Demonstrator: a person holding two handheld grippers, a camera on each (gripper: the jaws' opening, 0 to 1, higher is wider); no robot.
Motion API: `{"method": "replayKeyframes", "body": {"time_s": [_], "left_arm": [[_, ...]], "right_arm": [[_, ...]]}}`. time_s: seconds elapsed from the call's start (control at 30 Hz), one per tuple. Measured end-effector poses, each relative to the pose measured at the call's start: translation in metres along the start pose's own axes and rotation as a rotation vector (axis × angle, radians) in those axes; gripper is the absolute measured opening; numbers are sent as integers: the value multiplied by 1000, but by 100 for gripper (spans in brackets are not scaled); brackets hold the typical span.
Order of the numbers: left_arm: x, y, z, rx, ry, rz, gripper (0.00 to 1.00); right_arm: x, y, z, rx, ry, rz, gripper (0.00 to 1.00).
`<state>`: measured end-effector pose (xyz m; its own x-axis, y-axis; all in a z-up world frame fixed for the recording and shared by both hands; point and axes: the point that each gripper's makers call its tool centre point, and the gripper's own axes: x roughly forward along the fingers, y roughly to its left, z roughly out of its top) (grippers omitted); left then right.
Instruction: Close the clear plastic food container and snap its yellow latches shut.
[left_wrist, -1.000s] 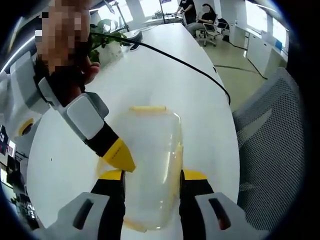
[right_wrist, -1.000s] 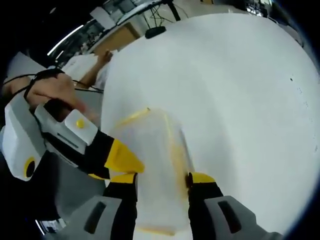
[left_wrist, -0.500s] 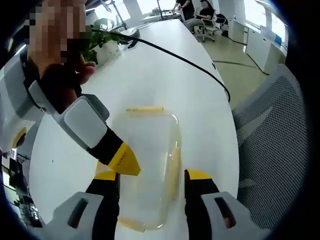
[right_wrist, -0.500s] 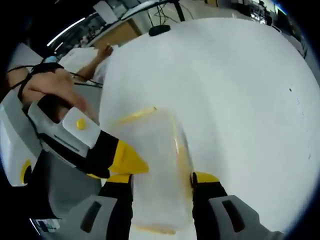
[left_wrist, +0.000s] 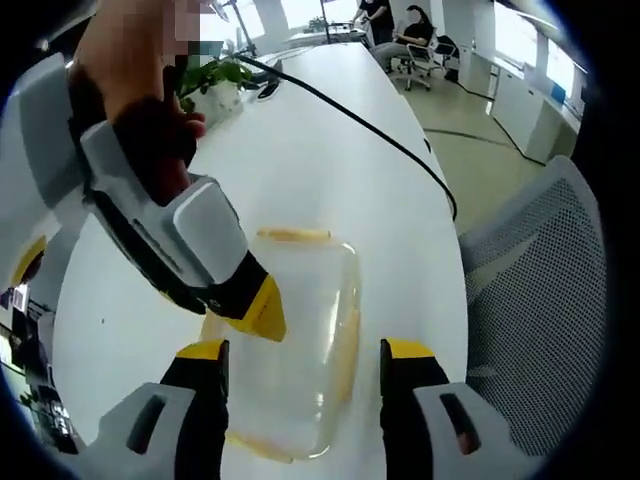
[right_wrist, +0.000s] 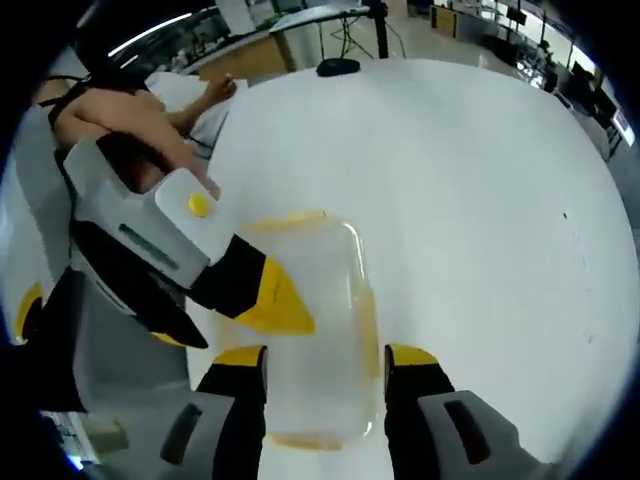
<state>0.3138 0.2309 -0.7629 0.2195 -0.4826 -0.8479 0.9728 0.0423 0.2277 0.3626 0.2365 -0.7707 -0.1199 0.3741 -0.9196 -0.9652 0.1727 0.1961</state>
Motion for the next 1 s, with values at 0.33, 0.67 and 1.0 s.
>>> {"method": "replayKeyframes", "body": {"time_s": [0.33, 0.67, 1.0], "left_arm": [[-1, -2, -1, -88, -2, -53, 80], [-6, -6, -13, -79, 39, -134, 99], [-8, -2, -14, -35, 34, -170, 99]], "right_arm": [[3, 9, 0, -42, -17, -27, 73], [3, 20, 4, -79, -75, -8, 99], [2, 21, 2, -77, -114, -18, 100]]}}
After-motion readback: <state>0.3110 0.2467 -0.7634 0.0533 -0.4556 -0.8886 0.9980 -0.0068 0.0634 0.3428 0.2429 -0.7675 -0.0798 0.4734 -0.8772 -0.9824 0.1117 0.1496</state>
